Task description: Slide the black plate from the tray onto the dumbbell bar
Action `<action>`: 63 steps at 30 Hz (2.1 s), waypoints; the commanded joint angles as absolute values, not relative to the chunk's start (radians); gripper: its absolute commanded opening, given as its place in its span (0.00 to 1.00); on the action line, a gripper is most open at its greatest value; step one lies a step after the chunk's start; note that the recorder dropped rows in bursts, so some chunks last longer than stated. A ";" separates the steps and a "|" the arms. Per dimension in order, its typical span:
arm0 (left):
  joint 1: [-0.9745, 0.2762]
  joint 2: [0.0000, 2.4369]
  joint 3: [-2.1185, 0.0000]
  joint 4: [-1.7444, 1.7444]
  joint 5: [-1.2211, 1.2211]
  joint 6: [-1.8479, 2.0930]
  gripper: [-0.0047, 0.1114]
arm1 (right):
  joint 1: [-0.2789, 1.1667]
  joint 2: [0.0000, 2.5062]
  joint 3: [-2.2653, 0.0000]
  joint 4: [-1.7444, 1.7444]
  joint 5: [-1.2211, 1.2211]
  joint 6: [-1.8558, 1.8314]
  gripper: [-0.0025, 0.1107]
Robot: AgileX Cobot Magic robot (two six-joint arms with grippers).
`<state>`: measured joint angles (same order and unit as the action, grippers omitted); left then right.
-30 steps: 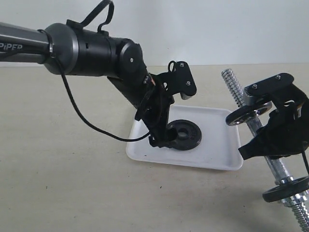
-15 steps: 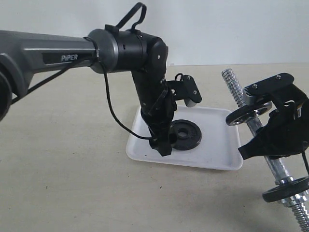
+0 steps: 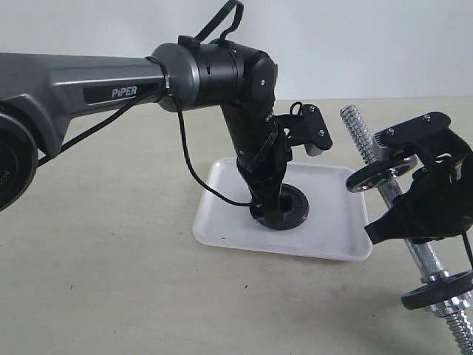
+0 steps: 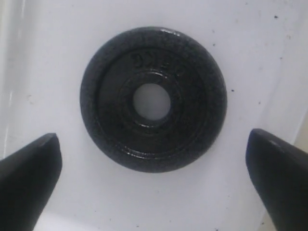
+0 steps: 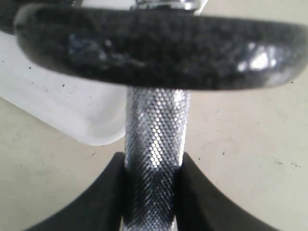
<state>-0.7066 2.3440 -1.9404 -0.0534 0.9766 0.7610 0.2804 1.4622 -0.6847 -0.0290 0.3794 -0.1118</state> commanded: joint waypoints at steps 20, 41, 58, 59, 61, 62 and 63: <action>-0.709 2.345 -1.948 -0.069 0.931 0.778 0.99 | 0.277 1.405 -0.721 -0.035 -0.032 -0.106 0.02; -0.709 2.359 -1.948 -0.097 0.958 0.879 0.99 | 0.227 1.405 -0.721 -0.035 -0.028 -0.103 0.02; -0.709 2.460 -2.170 -0.199 1.108 0.914 0.99 | 0.207 1.405 -0.721 -0.035 -0.026 -0.086 0.02; -0.709 2.465 -2.187 -0.199 1.128 0.914 0.99 | 0.207 1.405 -0.721 -0.035 -0.026 -0.086 0.02; -0.708 2.473 -2.205 -0.200 1.161 0.914 0.99 | 0.207 1.405 -0.721 -0.035 -0.026 -0.086 0.02; -0.708 2.478 -2.214 -0.203 1.181 0.914 0.99 | 0.207 1.405 -0.721 -0.035 -0.026 -0.086 0.02; -0.708 2.482 -2.218 -0.203 1.193 0.914 0.99 | 0.207 1.405 -0.721 -0.035 -0.026 -0.086 0.02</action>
